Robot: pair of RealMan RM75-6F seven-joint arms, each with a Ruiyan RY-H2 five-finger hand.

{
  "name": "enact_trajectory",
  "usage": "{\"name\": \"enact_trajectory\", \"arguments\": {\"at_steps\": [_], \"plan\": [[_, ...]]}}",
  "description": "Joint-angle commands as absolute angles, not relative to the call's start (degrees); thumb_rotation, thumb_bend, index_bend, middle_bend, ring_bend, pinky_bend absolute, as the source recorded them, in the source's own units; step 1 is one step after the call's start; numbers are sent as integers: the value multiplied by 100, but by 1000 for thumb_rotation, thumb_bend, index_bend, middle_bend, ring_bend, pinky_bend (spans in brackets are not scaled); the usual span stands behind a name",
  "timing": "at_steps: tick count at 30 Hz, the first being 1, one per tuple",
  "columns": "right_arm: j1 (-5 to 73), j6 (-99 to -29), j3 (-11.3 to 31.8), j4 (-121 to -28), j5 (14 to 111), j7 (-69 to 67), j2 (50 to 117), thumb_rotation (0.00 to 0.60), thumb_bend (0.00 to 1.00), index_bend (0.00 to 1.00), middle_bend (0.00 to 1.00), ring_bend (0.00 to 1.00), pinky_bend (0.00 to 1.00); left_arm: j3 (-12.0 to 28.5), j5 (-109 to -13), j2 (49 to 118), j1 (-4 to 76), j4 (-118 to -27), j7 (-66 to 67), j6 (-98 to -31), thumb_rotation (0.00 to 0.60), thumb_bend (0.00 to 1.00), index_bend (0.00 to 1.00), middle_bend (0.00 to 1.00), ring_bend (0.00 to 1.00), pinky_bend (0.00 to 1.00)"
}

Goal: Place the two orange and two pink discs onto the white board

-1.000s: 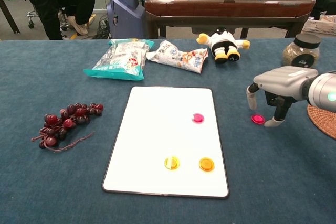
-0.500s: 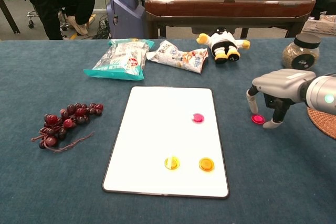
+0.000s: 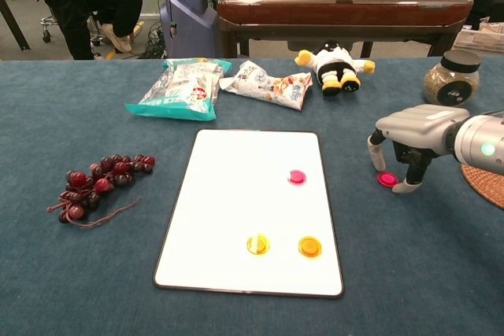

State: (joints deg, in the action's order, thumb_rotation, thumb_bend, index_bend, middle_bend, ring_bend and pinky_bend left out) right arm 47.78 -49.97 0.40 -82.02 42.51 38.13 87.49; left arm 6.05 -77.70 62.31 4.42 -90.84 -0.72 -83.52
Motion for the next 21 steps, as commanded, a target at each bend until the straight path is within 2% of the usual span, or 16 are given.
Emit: {"name": "enact_trajectory", "arguments": {"at_steps": [1, 10, 21], "plan": [[4781, -4993, 41, -8200, 4247, 3821, 8755, 600, 189, 459, 1000, 1000, 1000, 606, -7767, 6231, 442, -9084, -76, -8349, 600, 272, 376, 451, 294, 472], [4787, -4990, 43, -8214, 4215, 3858, 8753, 600, 224, 532, 1000, 1000, 1000, 609, -7761, 6224, 440, -9087, -88, -8352, 600, 272, 376, 451, 295, 472], [4891, -5194, 221, -8819, 4387, 3916, 8518, 600, 245, 540, 1000, 1000, 1000, 612, -7746, 6230, 445, -9082, -87, -8337, 600, 272, 376, 451, 294, 472]]}}
